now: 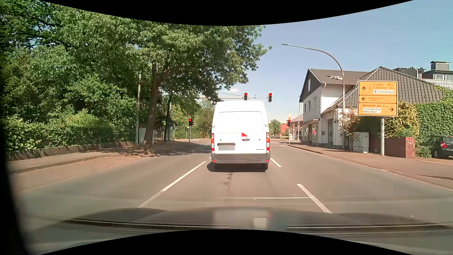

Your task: Follow the waypoints while adhering to traffic rules and regulations

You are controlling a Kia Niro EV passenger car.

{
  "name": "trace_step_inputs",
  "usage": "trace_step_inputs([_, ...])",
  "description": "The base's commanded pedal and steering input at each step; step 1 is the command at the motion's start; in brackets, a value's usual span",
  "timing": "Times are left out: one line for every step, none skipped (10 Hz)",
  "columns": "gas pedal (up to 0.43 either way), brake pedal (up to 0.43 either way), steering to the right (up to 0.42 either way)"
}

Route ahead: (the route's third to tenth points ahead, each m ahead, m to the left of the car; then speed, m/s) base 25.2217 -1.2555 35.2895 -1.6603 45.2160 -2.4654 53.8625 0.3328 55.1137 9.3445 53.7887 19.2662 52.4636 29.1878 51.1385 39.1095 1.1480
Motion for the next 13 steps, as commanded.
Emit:
trace_step_inputs([0.0,0.006,0.011])
trace_step_inputs([0.0,0.006,0.01])
trace_step_inputs([0.0,0.006,0.009])
trace_step_inputs([0.0,0.006,0.008])
trace_step_inputs([0.0,0.006,0.008])
trace_step_inputs([0.0,0.006,0.008])
trace_step_inputs([0.0,0.006,0.007])
trace_step_inputs([0.0,0.006,0.005])
trace_step_inputs([0.0,0.006,0.004])
trace_step_inputs([0.0,0.006,0.004])
trace_step_inputs([0.0,0.006,0.004])
trace_step_inputs([0.0,0.006,0.003])
trace_step_inputs([0.0,0.006,0.003])
